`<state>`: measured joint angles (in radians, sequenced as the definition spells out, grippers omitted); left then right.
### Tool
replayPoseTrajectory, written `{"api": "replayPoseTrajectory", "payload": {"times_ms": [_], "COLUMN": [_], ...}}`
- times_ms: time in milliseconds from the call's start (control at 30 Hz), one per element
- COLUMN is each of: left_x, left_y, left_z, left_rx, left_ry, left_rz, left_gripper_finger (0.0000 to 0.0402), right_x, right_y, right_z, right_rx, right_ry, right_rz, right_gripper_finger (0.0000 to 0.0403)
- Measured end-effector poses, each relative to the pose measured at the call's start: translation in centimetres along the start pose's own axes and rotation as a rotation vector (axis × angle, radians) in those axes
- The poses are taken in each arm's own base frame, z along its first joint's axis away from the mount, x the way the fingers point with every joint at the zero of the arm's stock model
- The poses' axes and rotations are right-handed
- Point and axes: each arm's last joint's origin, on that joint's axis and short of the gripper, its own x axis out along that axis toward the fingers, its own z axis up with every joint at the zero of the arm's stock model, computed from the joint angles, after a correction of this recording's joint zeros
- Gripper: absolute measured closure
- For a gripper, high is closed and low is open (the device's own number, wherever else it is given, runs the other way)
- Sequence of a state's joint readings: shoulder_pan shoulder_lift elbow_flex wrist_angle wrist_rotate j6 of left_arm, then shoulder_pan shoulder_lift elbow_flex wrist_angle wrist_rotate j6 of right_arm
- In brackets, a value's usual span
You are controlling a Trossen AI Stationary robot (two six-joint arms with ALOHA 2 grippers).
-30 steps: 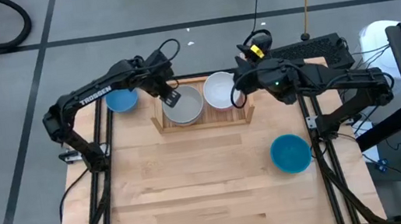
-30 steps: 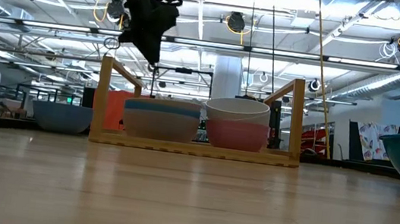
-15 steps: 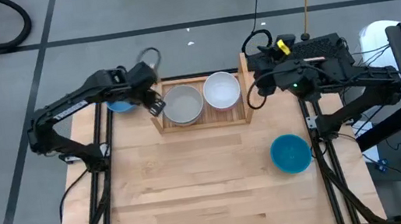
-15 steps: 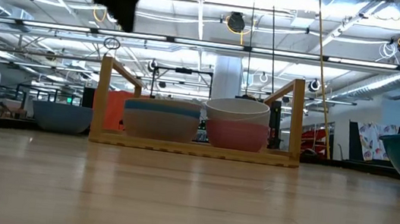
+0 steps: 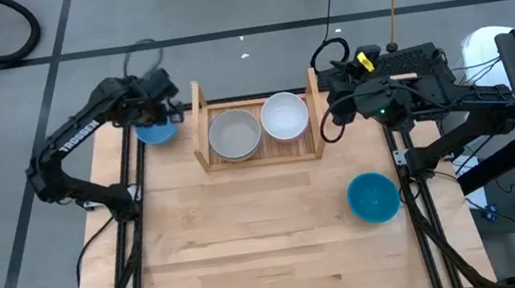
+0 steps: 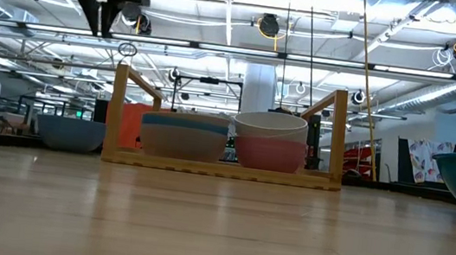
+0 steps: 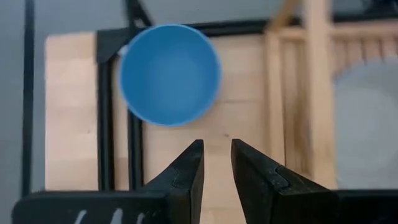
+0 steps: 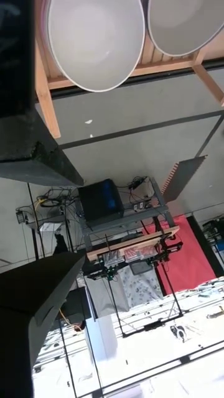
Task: Place and stack bowls onto a shelf
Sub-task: Stack the light blue bowl on top of the white bowl on the shelf
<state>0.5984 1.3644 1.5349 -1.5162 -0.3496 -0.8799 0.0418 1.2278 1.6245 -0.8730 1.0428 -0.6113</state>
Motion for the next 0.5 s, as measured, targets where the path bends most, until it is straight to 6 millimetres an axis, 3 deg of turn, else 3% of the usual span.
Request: {"api": "replayPoseTrajectory", "payload": {"times_ms": [167, 367, 500], "left_x": [1.3, 3.2, 5.5], "left_y": [1.6, 2.4, 2.6], "left_z": [2.0, 3.5, 3.8], "left_rx": [-0.209, -0.285, -0.272], "left_ry": [0.014, 0.053, 0.15], "left_rz": [0.053, 0.078, 0.066], "left_gripper_finger": [0.0314, 0.0314, 0.0314], "right_x": [0.0, 0.0, 0.0], "right_y": [0.0, 0.0, 0.0], "right_z": [0.0, 0.0, 0.0], "right_rx": [-0.002, -0.002, -0.009], "right_ry": [0.0, 0.0, 0.0], "right_rz": [0.0, 0.0, 0.0], "right_gripper_finger": [0.0227, 0.0227, 0.0227]}}
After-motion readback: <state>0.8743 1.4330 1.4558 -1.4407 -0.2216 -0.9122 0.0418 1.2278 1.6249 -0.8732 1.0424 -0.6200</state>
